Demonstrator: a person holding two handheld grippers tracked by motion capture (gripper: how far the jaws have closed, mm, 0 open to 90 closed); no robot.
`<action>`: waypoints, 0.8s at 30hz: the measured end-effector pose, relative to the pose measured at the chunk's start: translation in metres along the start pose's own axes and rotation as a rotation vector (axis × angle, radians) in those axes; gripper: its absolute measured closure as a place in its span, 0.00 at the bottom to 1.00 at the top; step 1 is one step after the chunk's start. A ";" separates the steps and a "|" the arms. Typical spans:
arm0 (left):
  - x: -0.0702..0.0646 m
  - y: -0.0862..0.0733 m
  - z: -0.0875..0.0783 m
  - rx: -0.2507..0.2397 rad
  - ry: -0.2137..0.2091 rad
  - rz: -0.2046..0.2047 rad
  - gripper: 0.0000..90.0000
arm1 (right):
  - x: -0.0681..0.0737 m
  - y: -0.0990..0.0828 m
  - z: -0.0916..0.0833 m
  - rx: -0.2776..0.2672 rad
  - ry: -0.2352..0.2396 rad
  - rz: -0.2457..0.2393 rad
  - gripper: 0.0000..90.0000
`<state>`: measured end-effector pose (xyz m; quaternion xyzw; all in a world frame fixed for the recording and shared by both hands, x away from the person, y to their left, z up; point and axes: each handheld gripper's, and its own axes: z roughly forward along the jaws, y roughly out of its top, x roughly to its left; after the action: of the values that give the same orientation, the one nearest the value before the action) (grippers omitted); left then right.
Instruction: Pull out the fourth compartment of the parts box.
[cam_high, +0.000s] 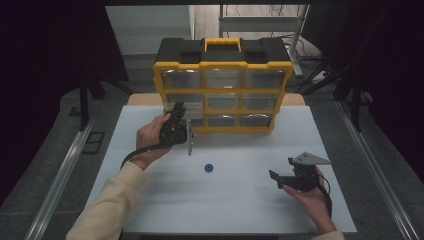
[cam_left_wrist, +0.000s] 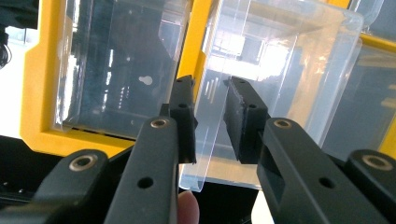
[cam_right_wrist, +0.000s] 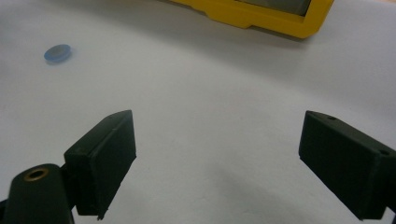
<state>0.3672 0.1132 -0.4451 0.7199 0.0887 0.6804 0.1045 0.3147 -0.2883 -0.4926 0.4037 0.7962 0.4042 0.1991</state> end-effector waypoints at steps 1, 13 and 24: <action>0.000 0.000 -0.001 0.001 -0.002 -0.001 0.83 | 0.000 0.000 0.000 0.000 0.000 0.000 0.13; -0.001 -0.001 -0.009 -0.016 0.000 -0.001 0.83 | 0.000 0.000 0.000 -0.002 -0.002 -0.001 0.13; -0.002 -0.002 -0.014 -0.024 0.003 -0.009 0.83 | 0.000 0.000 -0.001 -0.008 -0.005 0.002 0.13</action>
<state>0.3527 0.1148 -0.4468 0.7173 0.0837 0.6819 0.1160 0.3144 -0.2885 -0.4918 0.4047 0.7938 0.4064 0.2025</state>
